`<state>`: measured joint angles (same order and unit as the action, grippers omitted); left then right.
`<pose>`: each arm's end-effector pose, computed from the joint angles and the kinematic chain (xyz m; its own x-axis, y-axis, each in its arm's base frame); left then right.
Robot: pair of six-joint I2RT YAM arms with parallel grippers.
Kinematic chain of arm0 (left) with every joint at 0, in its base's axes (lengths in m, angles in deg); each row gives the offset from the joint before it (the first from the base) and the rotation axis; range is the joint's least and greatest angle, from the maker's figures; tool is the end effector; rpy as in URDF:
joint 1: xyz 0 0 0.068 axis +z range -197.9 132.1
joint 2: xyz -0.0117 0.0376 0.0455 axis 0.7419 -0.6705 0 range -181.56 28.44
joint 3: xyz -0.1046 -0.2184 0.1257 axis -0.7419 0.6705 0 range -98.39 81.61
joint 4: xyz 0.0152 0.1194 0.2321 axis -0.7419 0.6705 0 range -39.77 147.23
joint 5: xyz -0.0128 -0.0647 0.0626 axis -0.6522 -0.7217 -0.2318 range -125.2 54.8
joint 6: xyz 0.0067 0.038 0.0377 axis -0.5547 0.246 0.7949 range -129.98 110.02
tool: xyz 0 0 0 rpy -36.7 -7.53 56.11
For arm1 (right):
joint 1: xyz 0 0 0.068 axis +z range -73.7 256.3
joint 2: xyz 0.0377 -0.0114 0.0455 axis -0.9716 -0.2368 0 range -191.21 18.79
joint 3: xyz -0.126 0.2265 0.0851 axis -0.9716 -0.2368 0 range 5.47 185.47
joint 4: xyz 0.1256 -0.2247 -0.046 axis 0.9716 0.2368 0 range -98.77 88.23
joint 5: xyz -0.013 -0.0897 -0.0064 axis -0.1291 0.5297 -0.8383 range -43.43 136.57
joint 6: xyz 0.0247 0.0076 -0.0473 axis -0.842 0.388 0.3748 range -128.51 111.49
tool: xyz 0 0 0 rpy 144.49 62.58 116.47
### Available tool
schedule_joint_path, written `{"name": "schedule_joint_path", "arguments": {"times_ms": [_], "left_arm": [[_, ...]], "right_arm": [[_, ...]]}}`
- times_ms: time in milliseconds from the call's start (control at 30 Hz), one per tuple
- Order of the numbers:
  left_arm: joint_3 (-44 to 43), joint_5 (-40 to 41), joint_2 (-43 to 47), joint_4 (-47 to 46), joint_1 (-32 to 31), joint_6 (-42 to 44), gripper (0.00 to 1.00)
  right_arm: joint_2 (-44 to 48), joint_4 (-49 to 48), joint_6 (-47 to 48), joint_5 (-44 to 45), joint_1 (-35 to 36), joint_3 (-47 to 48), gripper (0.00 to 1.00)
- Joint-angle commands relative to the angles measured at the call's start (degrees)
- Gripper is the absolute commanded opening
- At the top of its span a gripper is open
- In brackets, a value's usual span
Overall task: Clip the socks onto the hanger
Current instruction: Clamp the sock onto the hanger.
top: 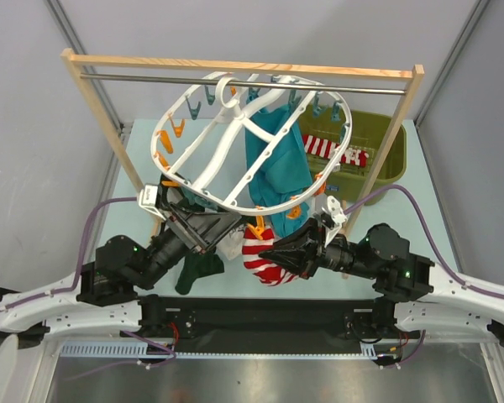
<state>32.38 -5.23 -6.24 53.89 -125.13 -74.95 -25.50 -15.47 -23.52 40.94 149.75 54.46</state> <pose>0.0455 -0.1209 0.4032 -0.6496 -0.6849 -0.3300 0.3495 0.1165 -0.9297 0.0472 0.1713 0.3993 -0.1998 0.2324 -0.9519 -0.9624 0.1358 0.2351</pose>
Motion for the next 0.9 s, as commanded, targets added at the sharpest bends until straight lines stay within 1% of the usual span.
{"name": "schedule_joint_path", "arguments": {"times_ms": [0, 33, 100, 167, 200, 233, 300, 367, 400, 433, 467, 567, 600, 633, 733, 833, 867], "left_arm": [[0.5, -0.1, 1.0, -1.1, 0.2, -1.1, 0.66], [0.1, -0.6, 0.8, -1.1, 0.2, -0.7, 0.68], [-0.8, -2.1, 0.9, -1.8, 0.2, 1.6, 0.75], [-1.4, -3.7, 1.2, -2.3, 0.2, 4.3, 0.78], [-2.0, -4.0, 1.5, -2.5, 0.2, 5.0, 0.82], [-2.1, -4.3, 1.8, -2.3, 0.2, 5.5, 0.84], [-2.1, -4.1, 3.5, -0.9, 0.2, 5.3, 0.84], [-1.9, -3.6, 6.0, 1.5, 0.2, 4.6, 0.84], [-1.5, -3.2, 7.0, 2.0, 0.2, 4.5, 0.84], [-1.3, -2.9, 8.1, 2.8, 0.1, 4.6, 0.84], [-1.1, -2.6, 10.4, 3.0, 0.2, 5.1, 0.85], [0.3, -2.6, 13.8, 3.4, 0.2, 6.3, 0.84], [0.3, -2.6, 15.7, 4.2, 0.2, 6.7, 0.84], [0.0, -3.0, 16.4, 4.8, 0.2, 7.4, 0.83], [-1.7, -4.8, 18.5, 7.5, 0.2, 11.9, 0.83], [-4.6, -8.2, 18.4, 9.8, 0.2, 20.3, 0.81], [-5.4, -9.1, 18.1, 10.1, 0.2, 21.8, 0.79]], "right_arm": [[0.7, 1.9, 0.6, 2.1, 0.1, 3.1, 0.14], [0.5, 3.2, 0.8, 2.2, 0.0, 3.4, 0.17], [-0.2, 3.9, 1.1, 1.5, -0.4, 4.2, 0.18], [-0.7, 4.1, 1.2, 1.4, -0.6, 4.4, 0.24], [-1.2, 4.2, 1.2, 1.3, -0.7, 4.6, 0.29], [-1.7, 4.3, 1.1, 1.3, -0.8, 5.0, 0.37], [-3.2, 4.6, 0.9, 1.1, -0.8, 5.4, 0.4], [-4.3, 4.9, 0.4, 0.5, -0.9, 6.6, 0.47], [-4.9, 4.9, 0.2, 0.6, -0.9, 6.8, 0.52], [-6.0, 5.1, 0.2, 0.6, -0.9, 7.6, 0.62], [-6.6, 5.4, -0.2, 0.7, -0.9, 8.0, 0.66], [-8.3, 6.4, -0.1, 2.6, -0.8, 10.2, 0.71], [-8.5, 9.0, -0.2, 3.5, -0.9, 10.7, 0.73], [-8.8, 9.4, 0.0, 4.3, -0.9, 11.2, 0.77], [-9.4, 10.6, 0.4, 7.1, -0.9, 13.0, 0.79], [-9.5, 13.4, 0.6, 9.8, -0.9, 14.6, 0.81], [-9.4, 13.9, 0.8, 10.5, -0.9, 14.9, 0.81]]}}
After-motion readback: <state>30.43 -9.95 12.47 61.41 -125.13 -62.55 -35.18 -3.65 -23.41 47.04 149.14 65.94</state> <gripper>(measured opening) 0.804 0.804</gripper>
